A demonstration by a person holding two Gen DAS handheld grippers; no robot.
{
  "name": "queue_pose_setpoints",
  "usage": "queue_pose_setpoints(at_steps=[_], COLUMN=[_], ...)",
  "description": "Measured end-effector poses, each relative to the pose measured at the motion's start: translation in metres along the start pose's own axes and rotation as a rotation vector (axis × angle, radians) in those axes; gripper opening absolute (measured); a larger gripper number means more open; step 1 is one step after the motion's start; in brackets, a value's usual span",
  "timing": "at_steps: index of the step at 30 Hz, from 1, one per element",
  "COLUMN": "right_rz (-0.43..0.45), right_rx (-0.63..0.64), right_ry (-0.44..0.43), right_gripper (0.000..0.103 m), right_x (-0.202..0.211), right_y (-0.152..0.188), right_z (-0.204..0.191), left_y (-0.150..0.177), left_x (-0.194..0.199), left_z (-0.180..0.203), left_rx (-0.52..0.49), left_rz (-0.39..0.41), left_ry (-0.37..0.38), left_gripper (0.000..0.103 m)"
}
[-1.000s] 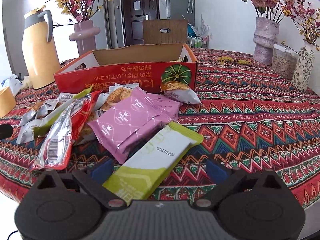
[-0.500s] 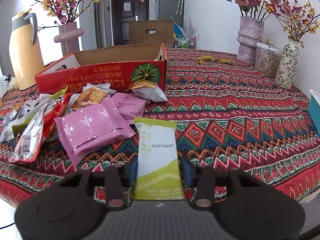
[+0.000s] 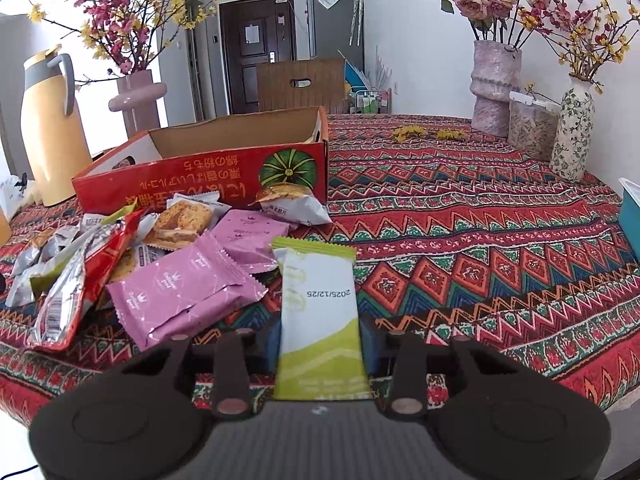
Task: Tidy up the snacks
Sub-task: 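Grasp a clear cracker packet with the left gripper while the right gripper holds the green bar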
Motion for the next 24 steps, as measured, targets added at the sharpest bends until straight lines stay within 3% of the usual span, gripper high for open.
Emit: queue_pose_setpoints(at_steps=[15,24], right_rz=[0.064,0.074], right_rx=[-0.022,-0.038], right_ry=[0.009,0.021], right_gripper=[0.038,0.038], right_x=[-0.014,-0.023], right_y=[-0.025,-0.032], right_z=[0.008,0.014], left_y=[-0.057,-0.058], left_x=[-0.058,-0.099], left_z=[-0.023,-0.023], left_rx=[0.072,0.096], left_rz=[-0.058,-0.145], left_ry=[-0.085,-0.110], left_gripper=[0.103,0.103])
Point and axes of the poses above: each gripper's, at about its wrist camera, not at the fingertips, and x roughly against the way its jaws point, z to its right, y to its underside, the point moved 8 cm from there along -x, roughly the way its jaws point, and after that the axes turned 6 degrees about -y, right-handed, at the moved point
